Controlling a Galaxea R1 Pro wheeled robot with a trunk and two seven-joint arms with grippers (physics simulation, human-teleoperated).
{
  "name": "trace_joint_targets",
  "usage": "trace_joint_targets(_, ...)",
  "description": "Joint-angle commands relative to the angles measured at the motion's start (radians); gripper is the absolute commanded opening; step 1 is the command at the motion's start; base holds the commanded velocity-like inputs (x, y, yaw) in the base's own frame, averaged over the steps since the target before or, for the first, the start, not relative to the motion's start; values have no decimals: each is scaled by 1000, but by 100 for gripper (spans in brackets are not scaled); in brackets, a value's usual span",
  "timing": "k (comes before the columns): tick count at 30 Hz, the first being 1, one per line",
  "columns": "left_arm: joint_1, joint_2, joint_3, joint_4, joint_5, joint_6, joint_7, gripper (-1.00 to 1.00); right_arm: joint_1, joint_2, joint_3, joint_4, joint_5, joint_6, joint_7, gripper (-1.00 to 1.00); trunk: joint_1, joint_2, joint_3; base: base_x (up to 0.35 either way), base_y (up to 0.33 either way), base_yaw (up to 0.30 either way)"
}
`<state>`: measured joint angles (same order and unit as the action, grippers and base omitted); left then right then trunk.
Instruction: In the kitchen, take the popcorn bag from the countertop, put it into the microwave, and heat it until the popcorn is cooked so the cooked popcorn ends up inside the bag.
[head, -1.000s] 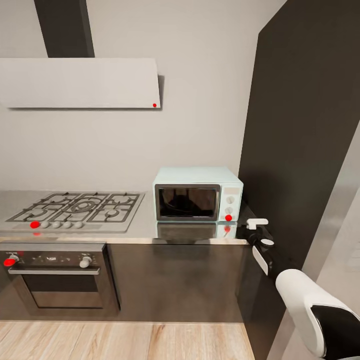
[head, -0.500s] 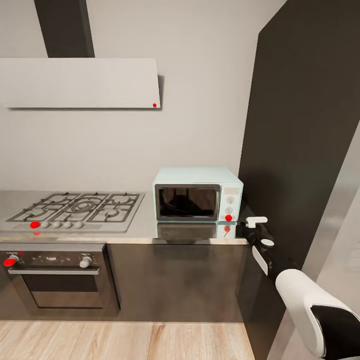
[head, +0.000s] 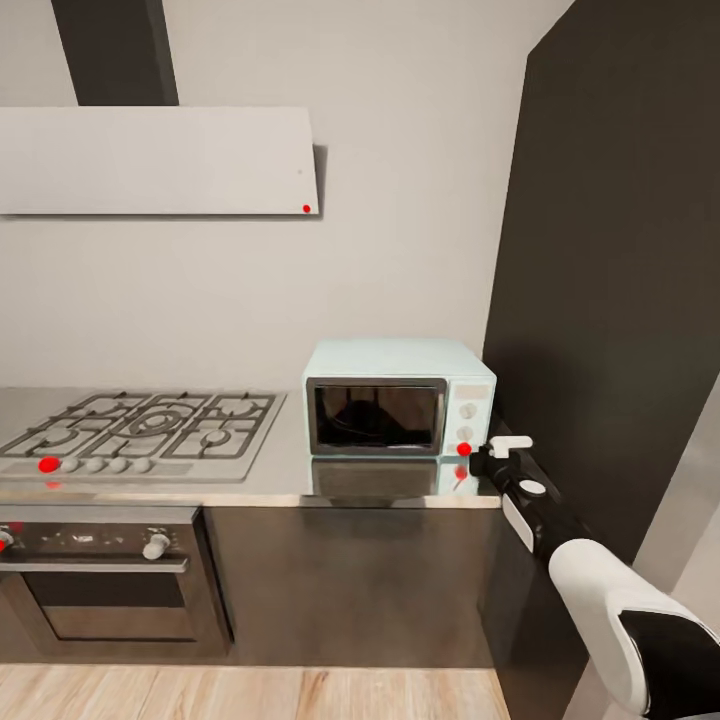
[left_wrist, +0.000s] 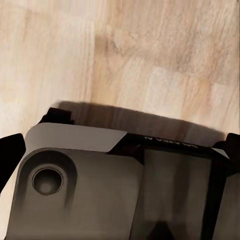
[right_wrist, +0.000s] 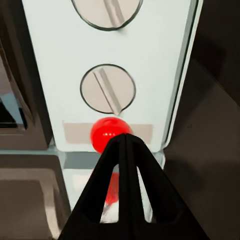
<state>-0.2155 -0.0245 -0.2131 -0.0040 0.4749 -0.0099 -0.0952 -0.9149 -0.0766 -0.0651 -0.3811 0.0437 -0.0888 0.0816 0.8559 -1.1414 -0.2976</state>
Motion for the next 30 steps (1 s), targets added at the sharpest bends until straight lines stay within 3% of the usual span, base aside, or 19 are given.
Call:
trace_joint_targets(1,-1,0,-8,1,10,-1,-3,100,-1,2,-7,2,4,-2,7,-100,0,-1,-1,244,0,0)
trace_joint_targets(10,-1,0,-8,1,11,-1,-3,100,-1,-1,-8,69,2,-5,6,-100,0,-1,-1,191,0,0)
trace_joint_targets(30,-1,2,-8,1,11,-2,-3,100,-1,8,-4,103,8,-8,7,-100,0,-1,-1,7,0,0)
